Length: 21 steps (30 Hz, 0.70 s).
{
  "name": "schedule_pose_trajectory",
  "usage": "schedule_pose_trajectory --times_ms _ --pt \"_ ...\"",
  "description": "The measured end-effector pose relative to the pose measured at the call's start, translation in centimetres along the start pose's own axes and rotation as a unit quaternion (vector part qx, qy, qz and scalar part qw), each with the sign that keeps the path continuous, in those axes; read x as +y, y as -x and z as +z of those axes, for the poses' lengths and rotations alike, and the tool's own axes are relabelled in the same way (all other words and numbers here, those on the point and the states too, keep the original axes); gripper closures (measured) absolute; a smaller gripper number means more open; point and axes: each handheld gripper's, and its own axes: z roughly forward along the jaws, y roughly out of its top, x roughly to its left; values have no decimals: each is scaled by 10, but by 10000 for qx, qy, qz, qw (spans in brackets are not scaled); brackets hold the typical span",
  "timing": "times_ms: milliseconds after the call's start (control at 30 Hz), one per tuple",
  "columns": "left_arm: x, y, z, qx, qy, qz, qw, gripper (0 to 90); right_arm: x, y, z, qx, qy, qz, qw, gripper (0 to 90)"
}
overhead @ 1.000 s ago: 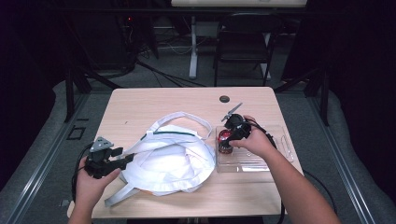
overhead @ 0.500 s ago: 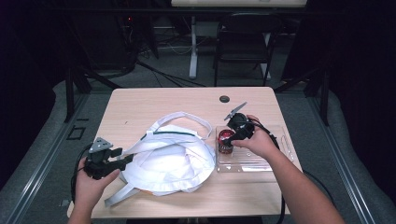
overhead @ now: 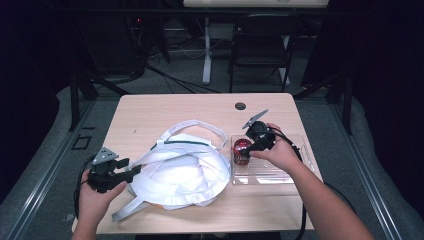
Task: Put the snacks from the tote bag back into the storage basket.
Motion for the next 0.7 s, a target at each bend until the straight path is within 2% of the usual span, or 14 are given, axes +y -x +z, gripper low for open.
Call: schedule_pose_trajectory --times_ms 300,467,700 --pt "2 1 1 -20 -15 16 10000 472 5 -14 -14 5 34 -119 9999 247" --pt "1 0 1 -9 -18 14 10000 472 9 -24 -23 9 162 -201 9997 248" --pt "1 0 0 -13 3 10 10000 472 10 -38 -34 132 187 -313 9992 250"
